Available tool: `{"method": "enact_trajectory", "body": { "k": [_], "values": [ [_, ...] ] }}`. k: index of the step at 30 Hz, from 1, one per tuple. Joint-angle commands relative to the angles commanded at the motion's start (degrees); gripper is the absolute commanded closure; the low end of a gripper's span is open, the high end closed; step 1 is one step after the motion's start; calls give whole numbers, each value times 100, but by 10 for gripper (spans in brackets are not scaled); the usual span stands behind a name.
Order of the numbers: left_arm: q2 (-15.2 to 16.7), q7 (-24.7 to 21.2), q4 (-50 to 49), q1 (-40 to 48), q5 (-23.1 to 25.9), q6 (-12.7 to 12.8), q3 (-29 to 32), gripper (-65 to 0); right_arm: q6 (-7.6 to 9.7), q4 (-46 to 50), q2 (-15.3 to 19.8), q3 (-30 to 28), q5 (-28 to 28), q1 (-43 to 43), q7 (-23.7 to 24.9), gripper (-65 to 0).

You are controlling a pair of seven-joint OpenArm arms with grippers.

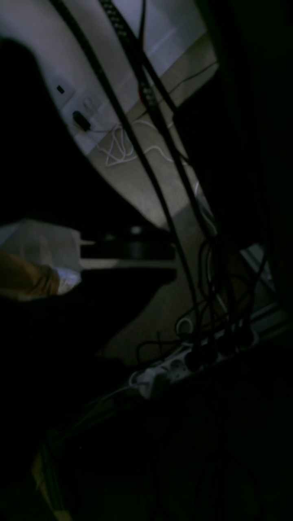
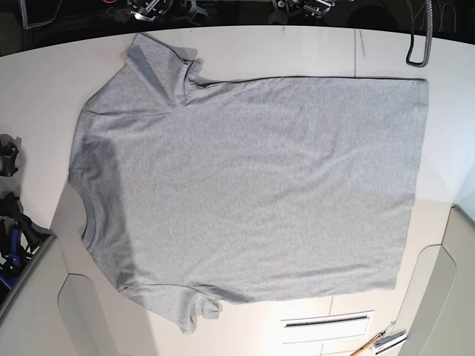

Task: Fold the T-shirt properly

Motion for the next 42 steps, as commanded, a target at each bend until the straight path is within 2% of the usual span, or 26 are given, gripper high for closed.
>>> {"method": "enact_trajectory", "body": {
  "k": [8,12,15,19,21,26,33,36,42],
  "values": [
    [-2,-22,0,0,-2,0,0,-39,0,0,0,0,26,0,20,-27],
    [-2,-22,0,4,-31,-4,-2,-39,-2,0,2,0,267,0,17,-28],
    [-20,-22,0,15,-227,-11,-2,-39,0,4,2,0,457,0,17,-28],
    [-131,-22,2,98,-684,-407,-2,-38,0,20,39,0,560,-50,15,-28],
    [-212,-22,15,181,-916,-455,-2,-38,0,79,116,0,560,-125,17,-28],
    [-531,-17,549,629,-1314,-450,-13,-38,2,654,511,0,592,-575,17,-28],
    [-1058,-11,2310,1797,-1764,-343,-133,-38,0,2135,1357,0,1298,-1467,15,-28],
    [-1204,122,3259,2391,-1764,-345,-505,-38,0,2896,1790,0,1515,-1904,15,-28],
    [-1226,459,4986,3477,-1764,-345,-1657,-38,0,4419,2616,17,1720,-2736,11,-28]
  ]
}}
